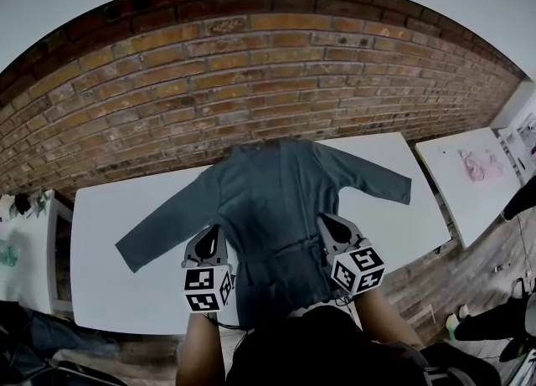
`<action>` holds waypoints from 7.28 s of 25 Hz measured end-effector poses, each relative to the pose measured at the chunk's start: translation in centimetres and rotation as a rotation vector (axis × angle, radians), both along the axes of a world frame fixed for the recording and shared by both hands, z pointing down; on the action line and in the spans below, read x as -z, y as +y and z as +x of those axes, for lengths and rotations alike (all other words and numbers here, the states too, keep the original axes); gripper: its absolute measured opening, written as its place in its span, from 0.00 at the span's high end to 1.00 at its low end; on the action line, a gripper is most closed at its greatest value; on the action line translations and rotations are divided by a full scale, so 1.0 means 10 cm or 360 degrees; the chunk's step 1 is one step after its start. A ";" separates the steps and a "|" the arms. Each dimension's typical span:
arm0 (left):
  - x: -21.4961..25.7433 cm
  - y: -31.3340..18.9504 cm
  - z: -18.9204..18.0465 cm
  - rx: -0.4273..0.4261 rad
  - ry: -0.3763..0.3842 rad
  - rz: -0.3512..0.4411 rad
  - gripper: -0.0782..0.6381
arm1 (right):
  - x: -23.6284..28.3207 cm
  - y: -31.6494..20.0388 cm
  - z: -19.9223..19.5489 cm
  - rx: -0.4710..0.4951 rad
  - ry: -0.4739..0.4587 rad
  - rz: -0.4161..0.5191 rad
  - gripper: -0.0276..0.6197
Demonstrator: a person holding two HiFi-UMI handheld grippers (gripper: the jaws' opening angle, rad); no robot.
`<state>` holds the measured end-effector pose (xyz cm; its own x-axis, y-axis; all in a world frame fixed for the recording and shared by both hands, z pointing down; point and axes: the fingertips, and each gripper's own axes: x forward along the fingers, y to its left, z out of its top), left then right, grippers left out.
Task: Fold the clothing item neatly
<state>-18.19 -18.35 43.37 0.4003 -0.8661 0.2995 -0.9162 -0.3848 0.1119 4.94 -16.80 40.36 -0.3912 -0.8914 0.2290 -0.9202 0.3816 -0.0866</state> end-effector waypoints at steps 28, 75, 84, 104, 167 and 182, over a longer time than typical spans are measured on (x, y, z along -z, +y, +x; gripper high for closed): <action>-0.30 -0.42 1.02 -0.0163 -0.0130 -0.0097 0.90 | -0.66 -0.33 2.75 -0.0725 -0.0184 -0.0303 0.96; -0.49 -0.34 2.14 -0.0158 -0.0231 -0.0257 0.90 | -2.53 -0.94 5.20 -0.1097 0.0101 -0.1596 0.92; -0.45 -0.30 2.07 -0.0117 -0.0246 -0.0233 0.90 | -2.21 -1.02 5.10 -0.0982 -0.0191 -0.1243 0.92; -0.51 -0.07 1.21 -0.0059 -0.0139 -0.0218 0.90 | -0.44 -1.58 3.08 -0.0458 0.0068 -0.0700 0.92; -1.01 0.45 -2.84 0.0912 -0.0295 -0.0529 0.90 | -1.16 -1.09 -1.27 0.0471 -0.0136 -0.0568 0.96; -2.10 0.24 -3.67 0.0897 -0.0270 -0.1107 0.78 | -1.24 -0.83 -1.20 0.0442 -0.0046 -0.0573 0.96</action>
